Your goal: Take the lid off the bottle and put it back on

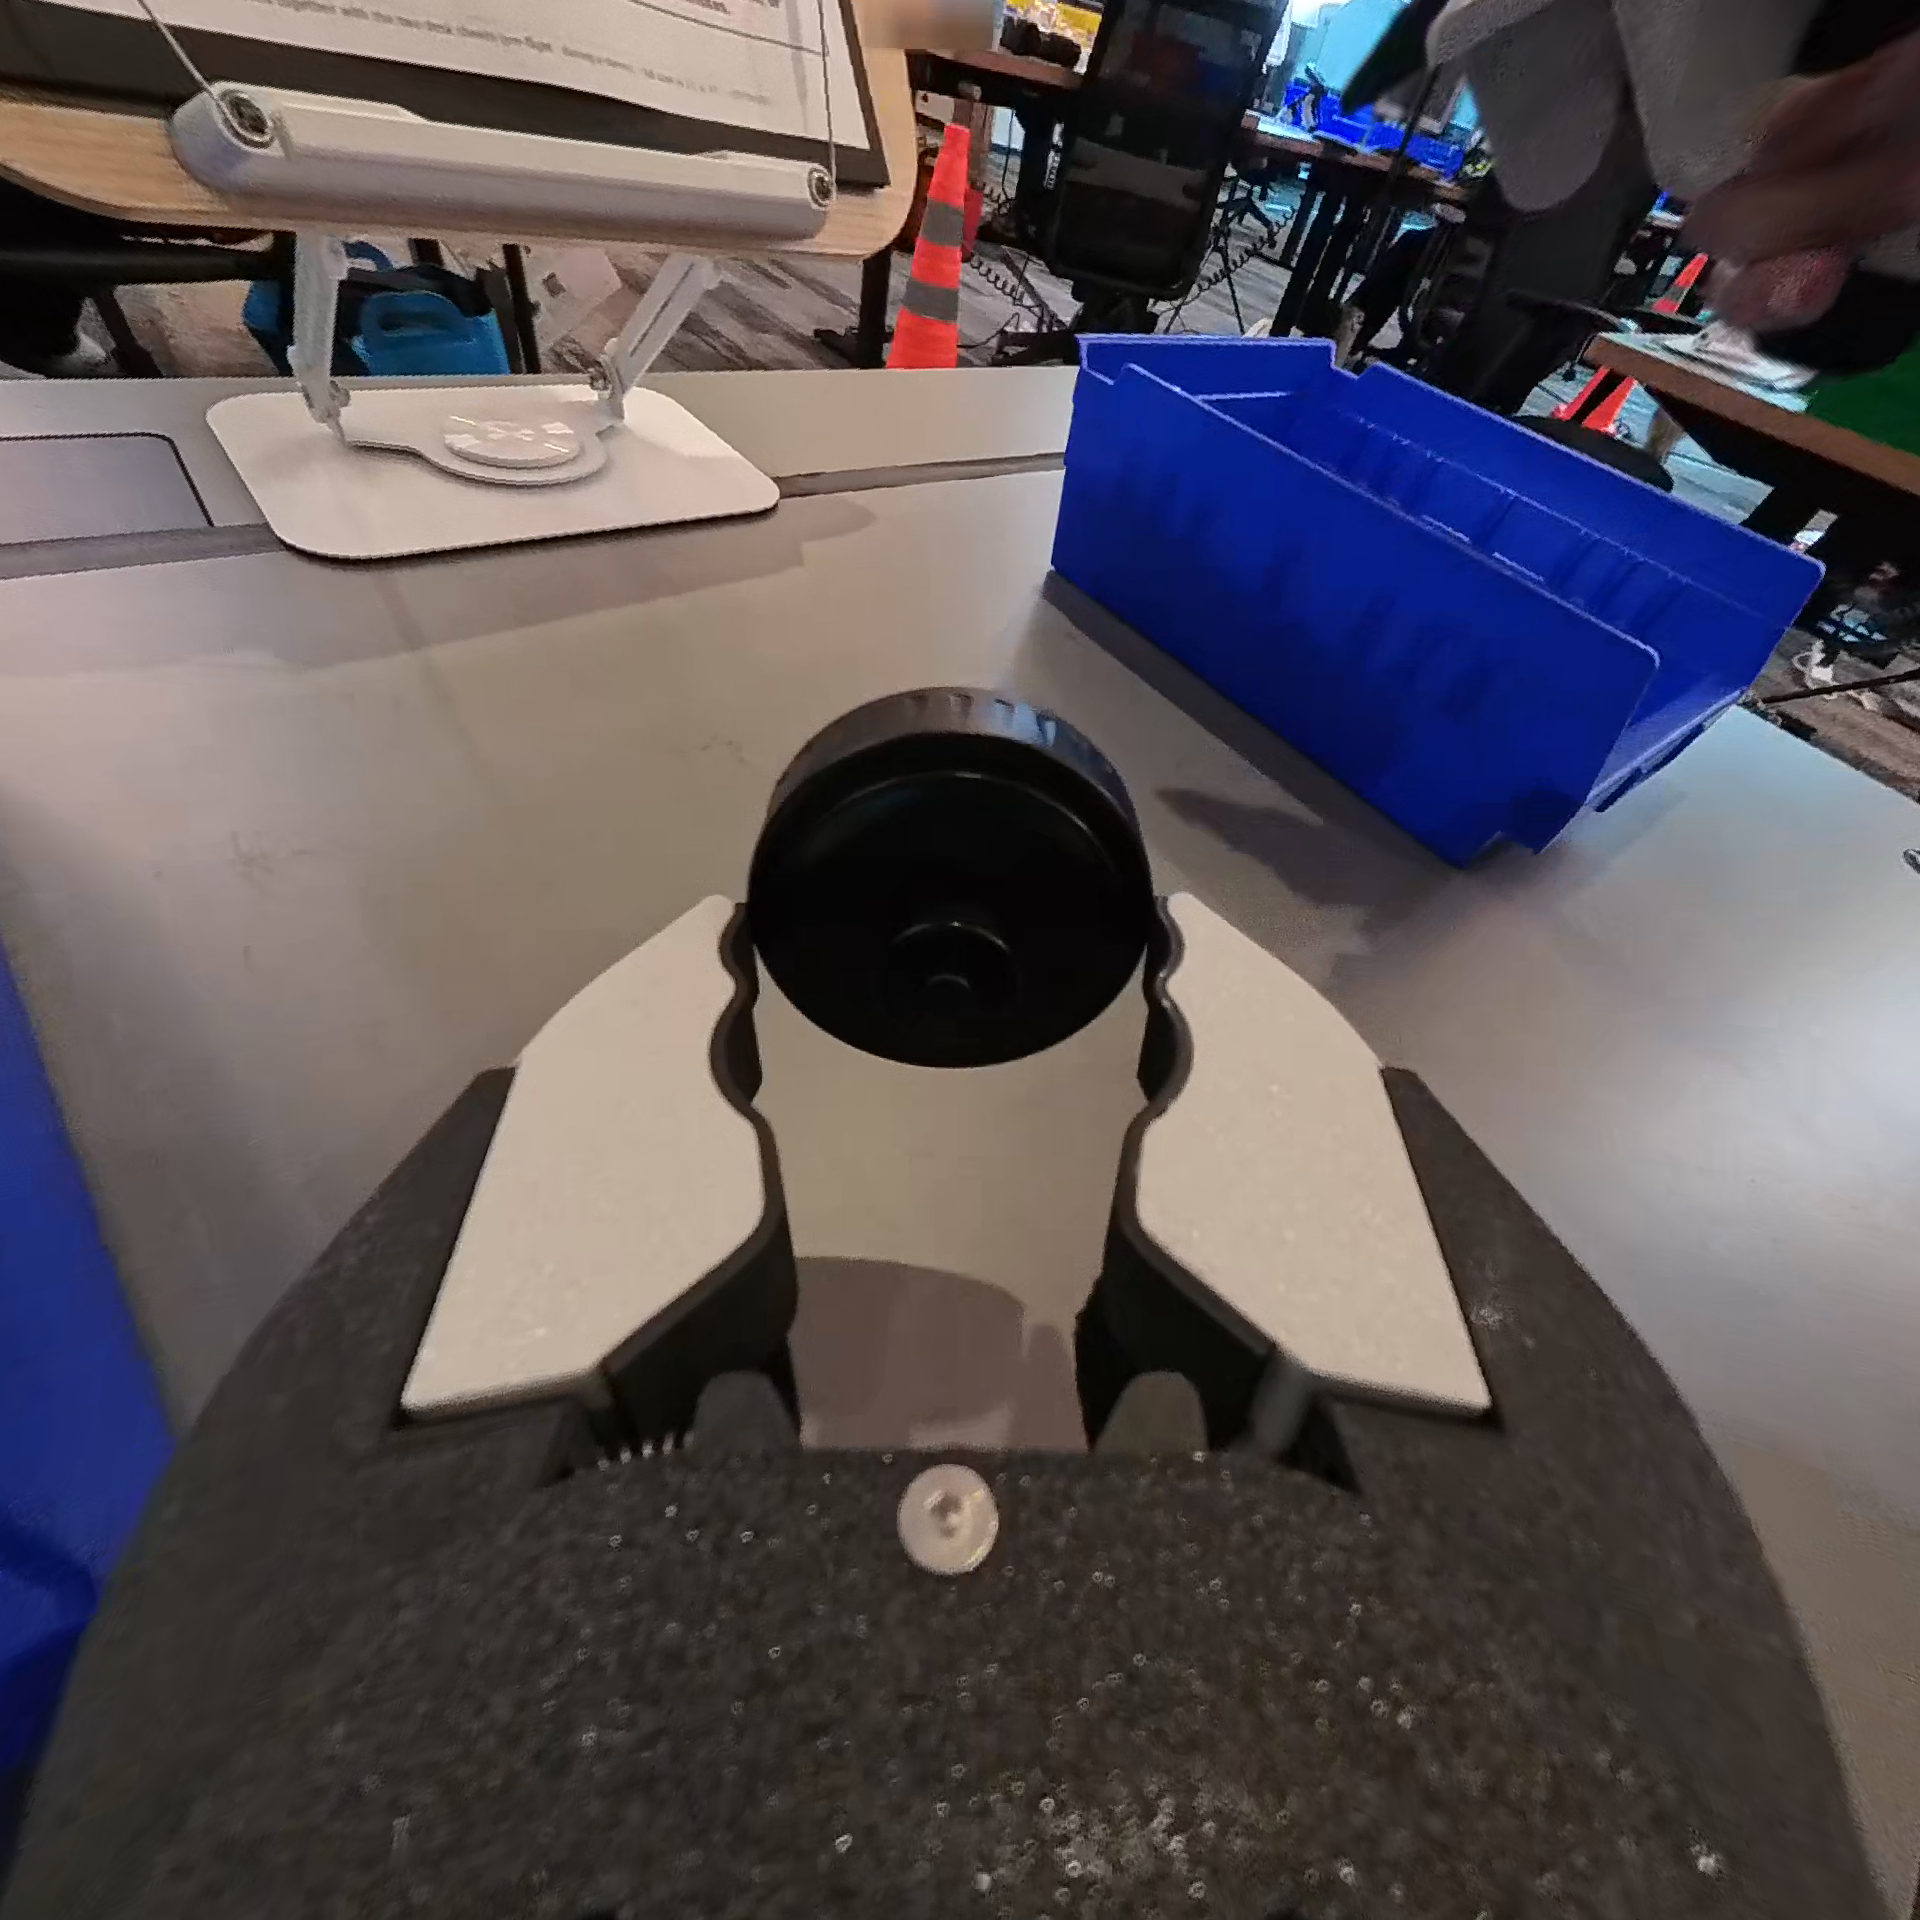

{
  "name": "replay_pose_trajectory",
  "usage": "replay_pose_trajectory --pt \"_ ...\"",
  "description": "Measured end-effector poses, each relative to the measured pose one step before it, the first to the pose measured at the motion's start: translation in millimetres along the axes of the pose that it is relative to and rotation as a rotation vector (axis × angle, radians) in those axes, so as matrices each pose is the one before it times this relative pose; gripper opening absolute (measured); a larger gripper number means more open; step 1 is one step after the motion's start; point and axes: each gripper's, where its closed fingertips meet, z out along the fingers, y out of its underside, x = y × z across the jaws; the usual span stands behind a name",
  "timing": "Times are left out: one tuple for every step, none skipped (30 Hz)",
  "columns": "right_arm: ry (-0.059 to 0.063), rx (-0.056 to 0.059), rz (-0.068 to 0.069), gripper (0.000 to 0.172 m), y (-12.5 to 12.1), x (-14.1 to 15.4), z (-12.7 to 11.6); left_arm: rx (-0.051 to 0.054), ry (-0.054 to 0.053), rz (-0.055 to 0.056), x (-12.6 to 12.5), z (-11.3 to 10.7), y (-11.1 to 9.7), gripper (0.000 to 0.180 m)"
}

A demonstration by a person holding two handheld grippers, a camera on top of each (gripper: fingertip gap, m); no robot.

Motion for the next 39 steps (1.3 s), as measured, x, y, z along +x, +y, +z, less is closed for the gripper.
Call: replay_pose_trajectory --pt "-0.0776 0.0182 -0.0294 0.088 0.33 -24.22 7.01 0.0019 0.0026 0.0064 1.22 -0.34 -0.27 0.071" --pt "-0.1001 0.0087 0.0004 0.088 1.60 -24.23 9.74 0.0036 0.0038 0.0069 1.34 -0.48 -0.64 0.071" --pt "-0.1093 -0.0003 0.0292 0.089 3.72 -21.54 11.45 0.0060 0.0050 0.0065 1.43 -0.77 -1.15 0.071" --pt "-0.1068 -0.0071 0.0465 0.089 5.04 -17.60 12.71 0.0079 0.0065 0.0062 1.62 -0.84 -1.36 0.070" --pt "-0.0991 -0.0129 0.0577 0.089 6.03 -13.36 12.92 0.0083 0.0091 0.0061 1.82 -0.81 -1.35 0.070" --pt "-0.0959 -0.0174 0.0640 0.089 6.75 -10.35 12.85 0.0083 0.0081 0.0063 1.70 -0.82 -1.47 0.071" --pt "-0.0972 -0.0210 0.0691 0.090 7.32 -8.74 12.41 0.0078 0.0056 0.0080 1.30 -0.74 -1.33 0.071" --pt "-0.0933 -0.0324 0.0730 0.090 8.43 -6.47 11.91 0.0079 0.0047 0.0101 1.13 -0.53 -1.29 0.071" --pt "-0.0847 -0.0413 0.0711 0.091 8.59 -3.87 11.08 0.0085 0.0039 0.0110 1.17 -0.47 -1.26 0.071" --pt "-0.0706 -0.0347 0.0681 0.092 6.66 -0.87 9.83 0.0063 0.0025 0.0110 1.10 -0.21 -0.97 0.071" --pt "-0.0536 -0.0239 0.0586 0.093 4.56 1.91 8.16 0.0037 0.0013 0.0110 1.10 -0.11 -0.61 0.071" --pt "-0.0351 -0.0167 0.0484 0.093 3.01 4.22 6.68 0.0035 0.0008 0.0115 1.03 -0.02 -0.51 0.071" --pt "-0.0207 -0.0187 0.0377 0.093 2.64 5.72 5.24 0.0036 -0.0005 0.0122 1.17 0.01 -0.52 0.071" --pt "-0.0315 -0.0080 0.0259 0.094 0.75 3.11 3.97 0.0012 -0.0024 0.0130 0.88 0.07 -0.18 0.071" --pt "-0.0359 -0.0003 0.0278 0.092 0.11 1.57 3.07 -0.0020 -0.0051 0.0141 0.60 0.37 0.41 0.071" --pt "-0.0321 -0.0082 0.0197 0.092 0.92 0.79 2.75 -0.0038 -0.0051 0.0138 0.44 0.37 0.77 0.071" --pt "-0.0353 -0.0029 0.0053 0.091 0.47 -1.01 2.21 -0.0037 -0.0017 0.0113 0.73 0.59 0.78 0.071" --pt "-0.0226 -0.0073 0.0054 0.088 1.57 -0.06 2.28 -0.0038 0.0018 0.0077 0.95 0.56 0.86 0.071" --pt "-0.0178 -0.0109 0.0026 0.087 2.31 -0.09 2.51 -0.0030 0.0018 0.0040 0.85 0.61 0.74 0.071" --pt "-0.0228 -0.0125 -0.0037 0.082 2.77 -1.64 2.31 -0.0008 0.0003 0.0018 0.47 0.36 0.32 0.071" --pt "-0.0077 -0.0119 -0.0018 0.078 2.64 0.06 1.66 0.0030 0.0010 -0.0002 0.32 0.12 -0.37 0.071" --pt "0.0076 -0.0030 -0.0026 0.073 1.18 2.11 0.62 0.0040 0.0003 -0.0030 0.18 -0.04 -0.55 0.071" --pt "-0.0011 0.0058 -0.0026 0.070 -0.30 0.87 -0.23 0.0014 -0.0022 -0.0040 -0.31 0.17 -0.20 0.071" --pt "-0.0051 0.0052 0.0062 0.070 0.09 0.26 -0.14 -0.0016 0.0003 -0.0039 0.02 0.26 0.52 0.071" --pt "0.0012 0.0016 0.0025 0.070 0.34 0.88 -0.42 -0.0038 0.0005 -0.0032 -0.11 0.57 1.01 0.071" --pt "0.0083 0.0021 0.0006 0.070 0.22 1.23 -0.48 -0.0039 -0.0020 -0.0023 -0.34 0.48 1.15 0.071" --pt "0.0091 0.0069 -0.0016 0.070 -0.43 1.10 -0.54 -0.0006 -0.0035 -0.0021 -0.45 0.01 0.47 0.070" --pt "0.0058 0.0070 -0.0018 0.070 -0.47 0.30 -0.94 0.0046 -0.0062 -0.0039 -0.73 -0.71 -0.36 0.069" --pt "0.0042 0.0141 0.0000 0.070 -1.82 -0.29 -2.04 0.0079 -0.0126 -0.0068 -1.80 -1.08 -0.99 0.069" --pt "0.0045 0.0171 0.0004 0.070 -2.61 -0.95 -3.30 0.0057 -0.0139 -0.0075 -2.31 -1.14 -0.96 0.073" --pt "0.0113 0.0172 -0.0070 0.070 -2.86 -1.01 -4.13 0.0027 -0.0091 -0.0088 -2.07 -0.92 -0.70 0.077" --pt "0.0226 0.0174 -0.0103 0.070 -3.07 -0.64 -4.89 0.0011 -0.0009 -0.0113 -1.47 -0.66 -0.31 0.077" --pt "0.0210 0.0214 -0.0135 0.070 -3.98 -2.34 -5.47 -0.0011 0.0070 -0.0142 -0.74 -0.13 0.48 0.077" --pt "0.0095 0.0227 -0.0185 0.070 -4.61 -6.14 -6.21 -0.0048 0.0070 -0.0168 -0.77 0.26 1.16 0.076" --pt "0.0138 0.0278 -0.0273 0.070 -5.85 -8.07 -7.11 -0.0061 0.0045 -0.0178 -1.18 0.50 1.29 0.074" --pt "0.0227 0.0305 -0.0381 0.070 -6.86 -9.48 -8.00 -0.0037 0.0057 -0.0175 -0.86 0.40 0.90 0.074" --pt "0.0205 0.0305 -0.0458 0.070 -7.44 -11.88 -8.79 -0.0014 0.0093 -0.0159 -0.04 0.34 0.56 0.072" --pt "0.0125 0.0334 -0.0501 0.069 -8.58 -14.48 -9.87 -0.0007 0.0094 -0.0135 0.20 0.20 0.33 0.070" --pt "0.0082 0.0422 -0.0493 0.070 -10.42 -15.66 -11.42 -0.0006 0.0055 -0.0098 -0.05 0.20 0.18 0.069"
